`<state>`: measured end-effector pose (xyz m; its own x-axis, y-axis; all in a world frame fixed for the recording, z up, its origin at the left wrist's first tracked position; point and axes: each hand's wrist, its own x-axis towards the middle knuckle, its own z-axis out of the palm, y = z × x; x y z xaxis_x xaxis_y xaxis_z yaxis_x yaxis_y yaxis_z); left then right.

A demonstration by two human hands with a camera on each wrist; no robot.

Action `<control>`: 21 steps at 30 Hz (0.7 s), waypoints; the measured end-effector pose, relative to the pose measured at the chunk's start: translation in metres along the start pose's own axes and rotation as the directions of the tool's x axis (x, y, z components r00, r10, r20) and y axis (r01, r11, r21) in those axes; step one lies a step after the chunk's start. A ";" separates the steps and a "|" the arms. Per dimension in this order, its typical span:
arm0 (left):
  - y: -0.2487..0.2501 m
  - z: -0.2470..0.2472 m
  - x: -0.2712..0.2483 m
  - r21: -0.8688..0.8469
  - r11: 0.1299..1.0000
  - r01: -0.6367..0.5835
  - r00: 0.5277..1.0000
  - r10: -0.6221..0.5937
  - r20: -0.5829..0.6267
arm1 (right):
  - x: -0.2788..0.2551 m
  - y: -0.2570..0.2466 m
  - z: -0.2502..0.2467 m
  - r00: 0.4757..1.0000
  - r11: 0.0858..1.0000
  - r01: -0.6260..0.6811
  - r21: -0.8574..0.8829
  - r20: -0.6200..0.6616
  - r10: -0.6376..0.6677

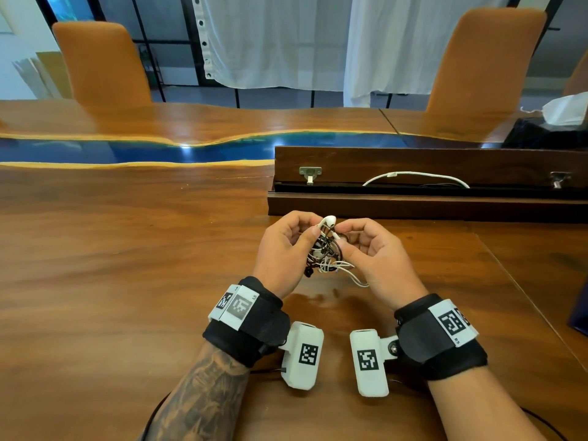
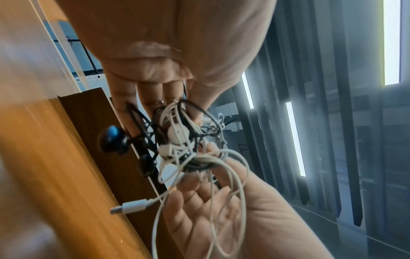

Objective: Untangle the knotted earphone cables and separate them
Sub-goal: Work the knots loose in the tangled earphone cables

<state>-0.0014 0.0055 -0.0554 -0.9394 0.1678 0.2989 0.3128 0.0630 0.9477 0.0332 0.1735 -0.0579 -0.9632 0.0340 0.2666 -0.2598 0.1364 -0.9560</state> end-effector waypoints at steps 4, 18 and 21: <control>-0.001 -0.001 0.001 0.008 1.000 -0.007 0.999 0.007 0.050 | 0.002 0.000 -0.002 0.997 0.999 -0.007 -0.032 -0.080 0.004; 0.009 0.003 -0.004 0.068 0.993 -0.094 0.995 0.091 0.052 | -0.002 -0.008 -0.001 0.999 0.998 0.050 0.034 -0.006 -0.050; 0.010 0.000 -0.004 0.019 0.997 -0.079 0.995 0.077 0.067 | -0.001 -0.005 -0.001 0.998 0.997 0.068 0.025 0.007 -0.069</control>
<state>0.0055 0.0051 -0.0467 -0.9009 0.2378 0.3631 0.3883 0.0679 0.9190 0.0356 0.1737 -0.0529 -0.9436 0.0176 0.3306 -0.3267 0.1134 -0.9383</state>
